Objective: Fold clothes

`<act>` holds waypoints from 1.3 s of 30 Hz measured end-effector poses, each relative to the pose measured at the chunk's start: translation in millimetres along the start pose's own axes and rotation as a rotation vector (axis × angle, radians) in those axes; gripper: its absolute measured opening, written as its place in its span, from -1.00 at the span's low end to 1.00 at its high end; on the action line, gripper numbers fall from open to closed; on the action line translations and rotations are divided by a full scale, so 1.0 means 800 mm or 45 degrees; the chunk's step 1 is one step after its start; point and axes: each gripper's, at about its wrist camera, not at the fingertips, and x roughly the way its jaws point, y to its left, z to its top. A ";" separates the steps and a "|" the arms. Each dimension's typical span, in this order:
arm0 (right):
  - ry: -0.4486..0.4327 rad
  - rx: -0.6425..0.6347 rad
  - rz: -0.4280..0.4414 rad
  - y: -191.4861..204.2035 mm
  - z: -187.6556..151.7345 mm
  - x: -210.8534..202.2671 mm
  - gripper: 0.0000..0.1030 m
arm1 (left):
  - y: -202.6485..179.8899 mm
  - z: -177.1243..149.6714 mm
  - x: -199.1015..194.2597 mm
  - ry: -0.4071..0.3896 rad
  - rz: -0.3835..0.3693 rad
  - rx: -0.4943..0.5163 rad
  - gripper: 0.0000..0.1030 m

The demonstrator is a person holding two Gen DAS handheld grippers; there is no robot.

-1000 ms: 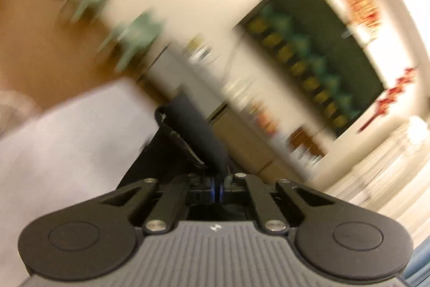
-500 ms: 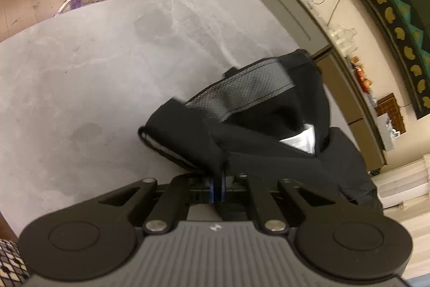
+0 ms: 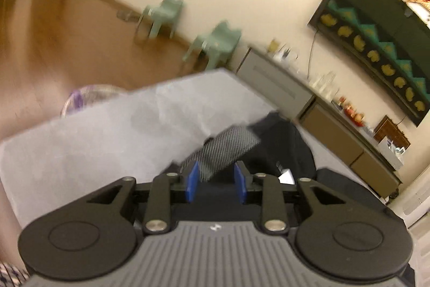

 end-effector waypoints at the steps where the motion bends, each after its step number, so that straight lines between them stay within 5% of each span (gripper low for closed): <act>1: 0.001 -0.023 -0.018 -0.004 -0.003 0.001 -0.32 | 0.003 0.001 0.005 0.031 0.016 -0.016 -0.45; 4: 0.007 -0.052 -0.192 -0.025 -0.008 -0.005 -0.21 | 0.002 0.014 0.017 0.109 -0.007 -0.045 -0.44; 8: -0.002 -0.001 -0.350 -0.054 -0.014 -0.020 -0.20 | -0.012 0.042 0.042 0.173 -0.028 0.065 0.24; 9: -0.013 -0.004 -0.393 -0.054 -0.016 -0.025 -0.24 | -0.015 0.046 0.053 0.192 -0.020 0.094 0.23; 11: -0.119 0.000 -0.342 -0.045 -0.017 -0.049 -0.24 | -0.022 0.044 0.084 0.260 -0.037 0.094 0.16; 13: -0.223 -0.035 -0.230 -0.021 -0.021 -0.071 -0.03 | -0.035 0.038 0.114 0.355 -0.090 0.124 0.15; 15: -0.231 -0.103 -0.112 0.009 -0.023 -0.073 0.01 | -0.057 0.022 0.138 0.440 -0.098 0.224 0.10; 19: -0.088 -0.218 0.008 0.054 -0.023 -0.037 0.00 | -0.069 0.000 0.175 0.503 0.082 0.347 0.06; 24: 0.023 -0.160 -0.125 0.038 -0.015 -0.011 0.29 | -0.051 0.010 0.172 0.450 0.220 0.296 -0.18; 27: 0.032 -0.108 -0.197 0.019 -0.005 -0.017 0.17 | -0.051 0.022 0.155 0.424 0.118 0.214 -0.09; 30: -0.051 -0.038 -0.083 0.017 0.026 -0.035 0.18 | -0.077 0.030 0.160 0.439 -0.013 0.189 0.07; 34: -0.126 -0.089 0.074 0.067 0.093 -0.036 0.45 | -0.119 0.039 0.182 0.487 -0.167 0.169 0.12; 39: -0.144 -0.065 0.154 0.130 0.195 0.026 0.75 | -0.115 0.039 0.189 0.498 -0.206 0.151 0.03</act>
